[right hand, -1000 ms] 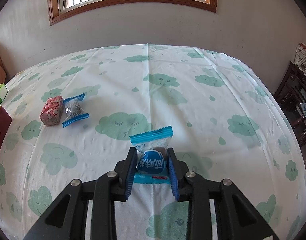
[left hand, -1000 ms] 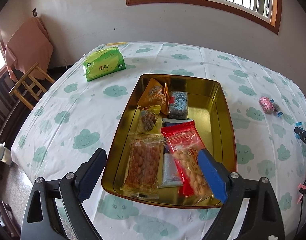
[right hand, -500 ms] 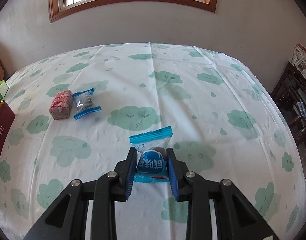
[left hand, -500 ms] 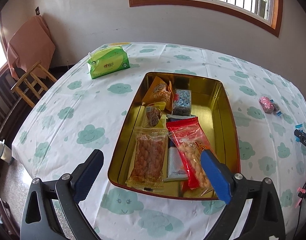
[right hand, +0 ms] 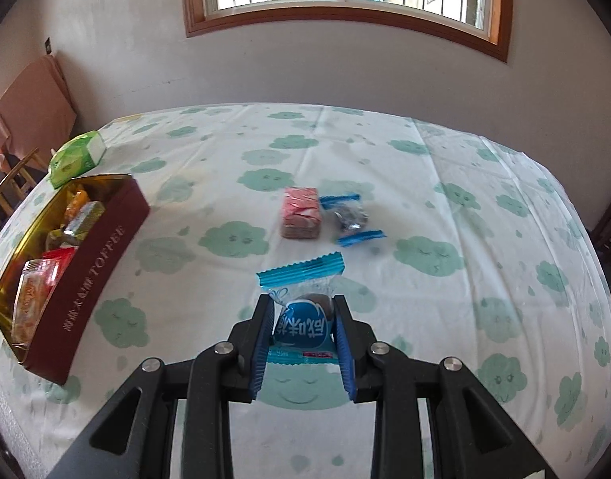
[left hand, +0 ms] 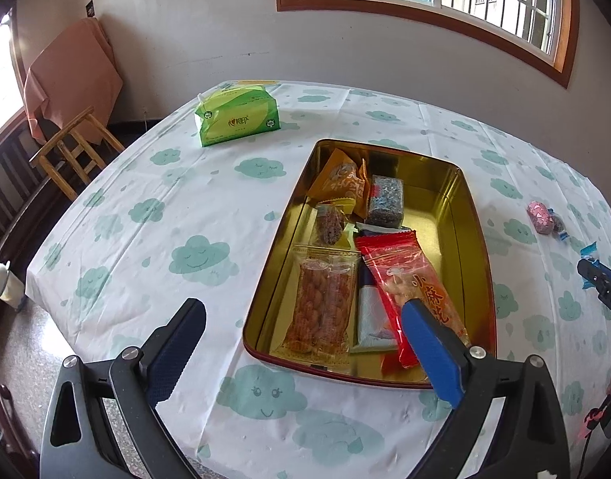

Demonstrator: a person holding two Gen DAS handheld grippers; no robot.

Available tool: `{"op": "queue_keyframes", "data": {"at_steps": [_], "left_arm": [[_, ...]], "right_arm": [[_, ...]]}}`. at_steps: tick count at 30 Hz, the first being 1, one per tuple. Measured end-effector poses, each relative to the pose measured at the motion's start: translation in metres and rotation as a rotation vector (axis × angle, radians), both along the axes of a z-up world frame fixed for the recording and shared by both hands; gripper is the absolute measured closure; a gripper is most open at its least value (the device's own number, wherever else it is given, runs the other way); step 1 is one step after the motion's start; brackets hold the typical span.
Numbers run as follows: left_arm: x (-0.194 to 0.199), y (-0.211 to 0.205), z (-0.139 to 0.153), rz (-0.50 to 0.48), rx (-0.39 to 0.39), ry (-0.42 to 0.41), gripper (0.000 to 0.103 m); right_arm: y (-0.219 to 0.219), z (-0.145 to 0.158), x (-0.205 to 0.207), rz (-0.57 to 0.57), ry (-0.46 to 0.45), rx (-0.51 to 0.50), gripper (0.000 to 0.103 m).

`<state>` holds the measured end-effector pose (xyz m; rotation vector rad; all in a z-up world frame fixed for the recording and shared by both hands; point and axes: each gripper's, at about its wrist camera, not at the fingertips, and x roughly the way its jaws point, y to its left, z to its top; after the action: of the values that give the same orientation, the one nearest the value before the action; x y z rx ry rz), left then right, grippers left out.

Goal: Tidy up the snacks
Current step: 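Withdraw the left tool from the tin, then carry the round blue candy over the tin and release it with the right tool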

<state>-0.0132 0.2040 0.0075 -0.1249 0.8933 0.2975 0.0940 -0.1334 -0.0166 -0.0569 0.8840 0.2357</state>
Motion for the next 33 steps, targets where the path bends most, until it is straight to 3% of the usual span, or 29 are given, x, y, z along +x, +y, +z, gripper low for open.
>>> {"op": "queue_keyframes", "data": {"at_steps": [10,21,33], "left_arm": [[-0.015,0.04,0.005,0.116,-0.002,-0.007,0.004],[-0.036,0.076,0.004,0.204,-0.009,-0.001,0.004],[-0.042,0.085,-0.002,0.213,-0.021,0.019,0.004]], "right_arm": [[0.09,0.038,-0.023,0.219,-0.042,0.105,0.073],[0.188,0.036,-0.044,0.434,0.0,0.133,0.073],[0.207,0.014,-0.015,0.38,0.04,0.086,0.072]]}}
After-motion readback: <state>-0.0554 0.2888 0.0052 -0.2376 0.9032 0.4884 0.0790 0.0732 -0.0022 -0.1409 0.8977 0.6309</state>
